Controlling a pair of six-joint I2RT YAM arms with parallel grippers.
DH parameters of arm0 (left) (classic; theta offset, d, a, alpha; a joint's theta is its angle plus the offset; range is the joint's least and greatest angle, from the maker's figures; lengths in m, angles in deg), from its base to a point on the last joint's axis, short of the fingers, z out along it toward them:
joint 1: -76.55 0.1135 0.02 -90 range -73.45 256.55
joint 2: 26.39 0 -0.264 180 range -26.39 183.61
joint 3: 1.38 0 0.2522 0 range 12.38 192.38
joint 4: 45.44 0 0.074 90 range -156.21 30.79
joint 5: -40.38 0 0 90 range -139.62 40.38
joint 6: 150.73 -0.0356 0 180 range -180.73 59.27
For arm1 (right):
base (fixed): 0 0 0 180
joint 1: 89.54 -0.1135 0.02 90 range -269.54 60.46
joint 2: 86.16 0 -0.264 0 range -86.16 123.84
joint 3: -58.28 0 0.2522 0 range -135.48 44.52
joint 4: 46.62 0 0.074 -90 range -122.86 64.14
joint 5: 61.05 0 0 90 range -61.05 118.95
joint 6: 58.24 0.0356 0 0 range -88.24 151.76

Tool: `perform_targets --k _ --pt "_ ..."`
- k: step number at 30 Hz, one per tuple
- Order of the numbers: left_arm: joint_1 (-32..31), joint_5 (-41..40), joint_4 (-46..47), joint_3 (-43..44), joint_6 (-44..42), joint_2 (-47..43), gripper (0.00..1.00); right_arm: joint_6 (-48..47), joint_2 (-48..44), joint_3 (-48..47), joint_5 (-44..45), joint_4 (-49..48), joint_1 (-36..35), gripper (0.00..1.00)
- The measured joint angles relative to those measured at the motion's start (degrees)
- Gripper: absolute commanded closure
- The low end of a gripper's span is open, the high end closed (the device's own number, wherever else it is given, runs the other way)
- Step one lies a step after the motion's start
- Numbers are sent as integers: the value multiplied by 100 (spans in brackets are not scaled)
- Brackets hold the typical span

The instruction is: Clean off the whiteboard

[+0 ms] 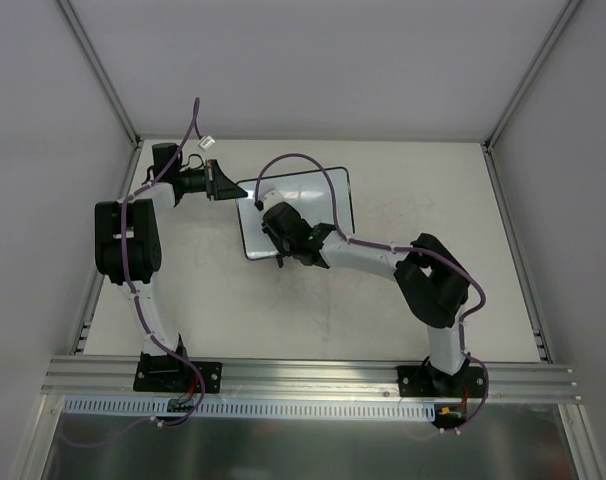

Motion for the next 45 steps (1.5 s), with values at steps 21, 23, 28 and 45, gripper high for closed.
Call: perform_targets --k 21,23,28,45 --pt "-4 2 -50 0 -2 0 100 304 -1156 1451 28 -319 1191 100" --pt "-4 2 -61 0 0 0 100 306 -1217 1475 31 -319 1360 100" --pt "-4 2 -76 0 0 0 100 317 -1283 1480 39 -317 1609 100" --pt "-4 26 -92 0 -46 0 100 33 -1303 977 173 -149 1919 99"
